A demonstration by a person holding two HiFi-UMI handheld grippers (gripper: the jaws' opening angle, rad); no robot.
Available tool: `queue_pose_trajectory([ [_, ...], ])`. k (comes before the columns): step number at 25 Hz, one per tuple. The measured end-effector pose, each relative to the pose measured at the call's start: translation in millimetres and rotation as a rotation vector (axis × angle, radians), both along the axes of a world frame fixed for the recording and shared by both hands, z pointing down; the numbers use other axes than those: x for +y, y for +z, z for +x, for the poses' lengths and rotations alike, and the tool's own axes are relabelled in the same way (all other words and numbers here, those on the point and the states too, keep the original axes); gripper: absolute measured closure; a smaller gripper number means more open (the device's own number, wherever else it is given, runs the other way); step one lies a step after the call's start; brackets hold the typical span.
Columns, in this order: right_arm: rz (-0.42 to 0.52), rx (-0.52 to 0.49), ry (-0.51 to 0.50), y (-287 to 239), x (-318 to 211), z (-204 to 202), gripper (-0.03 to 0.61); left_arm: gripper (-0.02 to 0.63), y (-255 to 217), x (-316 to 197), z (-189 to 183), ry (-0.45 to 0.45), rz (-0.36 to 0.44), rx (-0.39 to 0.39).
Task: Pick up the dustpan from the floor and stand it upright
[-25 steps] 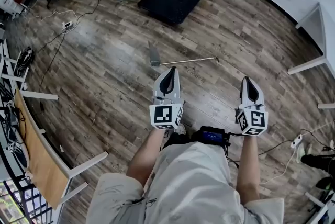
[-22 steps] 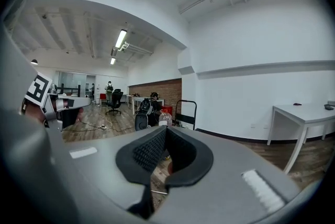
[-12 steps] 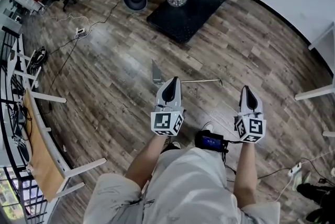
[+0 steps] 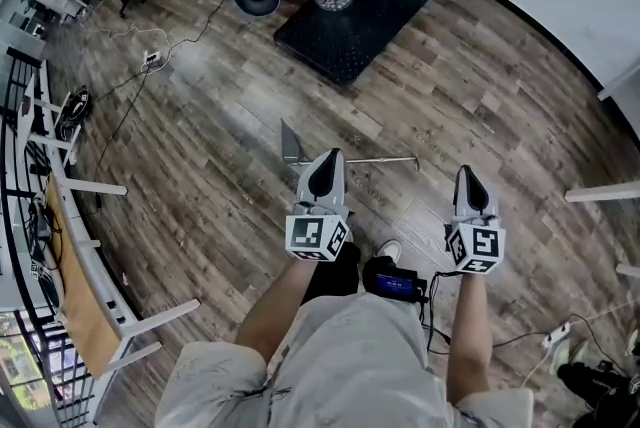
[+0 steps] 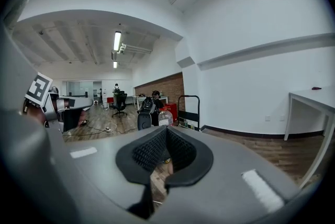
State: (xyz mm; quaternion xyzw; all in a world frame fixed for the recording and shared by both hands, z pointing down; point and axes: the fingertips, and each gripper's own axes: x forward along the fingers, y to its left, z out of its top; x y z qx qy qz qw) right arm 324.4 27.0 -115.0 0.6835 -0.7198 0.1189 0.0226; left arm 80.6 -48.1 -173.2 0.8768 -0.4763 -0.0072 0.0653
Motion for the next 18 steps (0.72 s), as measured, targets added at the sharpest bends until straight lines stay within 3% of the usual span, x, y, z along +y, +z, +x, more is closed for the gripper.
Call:
queue_pose_trajectory([
  [7,-0.062,-0.015,0.019,82.8,-128.1,-4.3,0.572,0.594,76.2,-127.9,16.9,0.046,-0.016,-0.025],
  [10,-0.087,-0.016,0.032,142.1,-178.7,-12.0,0.572,0.594,132.7,-181.2,16.0,0.06,-0.01,-0.032],
  [14,-0.112,0.006,0.03,262.1,-243.8,-17.9,0.572,0.594,249.5,-252.3,18.2,0.078,0.017,-0.022],
  [18,-0.14,0.027,0.023,422.0,-309.0,-34.5,0.572,0.594,401.5,-323.3,6.1,0.086,0.028,0.006],
])
